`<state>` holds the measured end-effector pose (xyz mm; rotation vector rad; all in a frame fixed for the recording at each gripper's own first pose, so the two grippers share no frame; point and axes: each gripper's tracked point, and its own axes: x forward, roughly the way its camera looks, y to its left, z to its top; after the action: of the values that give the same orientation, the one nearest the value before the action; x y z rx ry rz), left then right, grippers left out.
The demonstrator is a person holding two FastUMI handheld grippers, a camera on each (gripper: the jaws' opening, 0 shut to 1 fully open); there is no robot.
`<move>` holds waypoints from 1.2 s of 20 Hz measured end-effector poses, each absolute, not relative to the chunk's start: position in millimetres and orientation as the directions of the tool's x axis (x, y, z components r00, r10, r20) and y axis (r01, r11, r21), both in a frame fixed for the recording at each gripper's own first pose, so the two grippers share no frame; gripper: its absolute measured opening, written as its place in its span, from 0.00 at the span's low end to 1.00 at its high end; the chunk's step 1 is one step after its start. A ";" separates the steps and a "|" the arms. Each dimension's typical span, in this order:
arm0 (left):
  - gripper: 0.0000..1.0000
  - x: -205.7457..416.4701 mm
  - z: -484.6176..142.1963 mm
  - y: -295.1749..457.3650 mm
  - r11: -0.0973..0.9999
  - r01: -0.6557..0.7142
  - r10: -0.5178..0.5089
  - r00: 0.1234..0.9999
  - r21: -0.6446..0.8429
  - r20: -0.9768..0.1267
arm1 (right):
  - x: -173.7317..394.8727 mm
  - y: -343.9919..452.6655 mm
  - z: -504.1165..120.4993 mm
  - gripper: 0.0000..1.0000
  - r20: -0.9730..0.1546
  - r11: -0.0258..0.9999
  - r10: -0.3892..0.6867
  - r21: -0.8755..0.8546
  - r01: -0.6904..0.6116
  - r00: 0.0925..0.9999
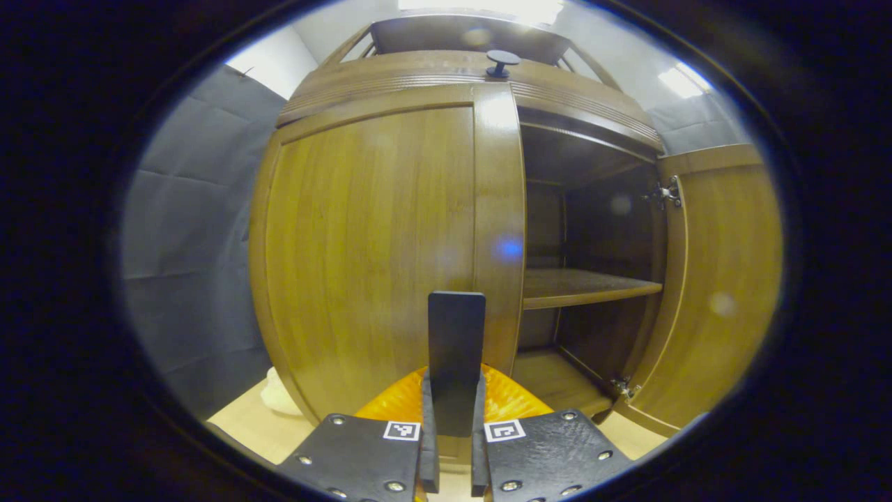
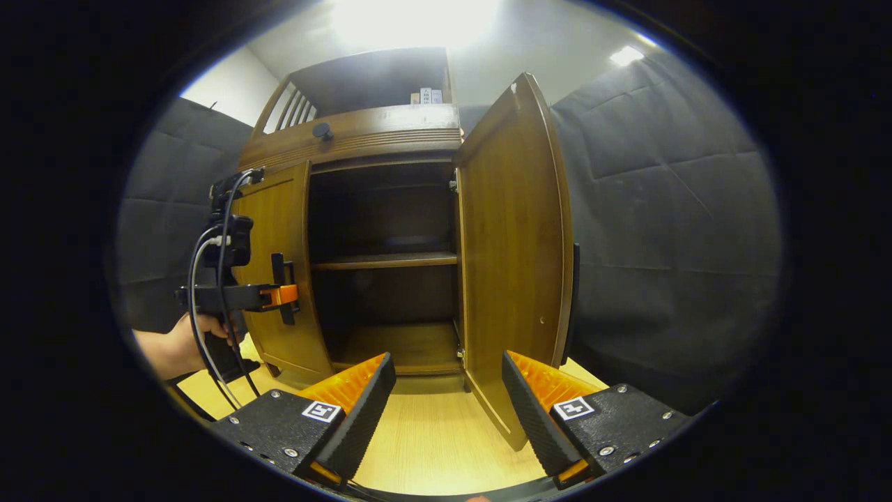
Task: Open the right door of the double-door shoe cabinet with the right hand, and open the left door with the left hand.
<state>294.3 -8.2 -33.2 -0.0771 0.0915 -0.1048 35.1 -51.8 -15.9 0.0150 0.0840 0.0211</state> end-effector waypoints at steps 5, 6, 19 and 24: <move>0.25 273.8 -28.6 0.9 0.989 0.113 -0.121 0.989 -0.096 -0.089 | 30.6 -39.2 -10.2 0.94 -0.072 0.998 0.041 0.042 -0.038 0.997; 0.25 275.4 -28.2 0.7 0.988 0.113 -0.122 0.988 -0.101 -0.090 | 25.2 -34.8 -9.2 0.94 -0.070 0.998 0.044 0.046 -0.041 0.997; 0.24 266.9 -13.0 17.0 0.987 0.099 -0.110 0.990 -0.124 -0.088 | 8.1 9.5 -2.5 0.94 -0.051 0.993 0.110 0.037 -0.108 0.993; 0.24 266.3 -8.6 21.3 0.986 0.101 -0.113 0.990 -0.133 -0.081 | 2.3 31.0 -4.8 0.94 -0.046 0.990 0.140 0.026 -0.138 0.989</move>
<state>266.3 21.3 -8.6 -0.1290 0.0885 -0.1077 2.3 31.0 -4.8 0.0226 0.0473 0.1395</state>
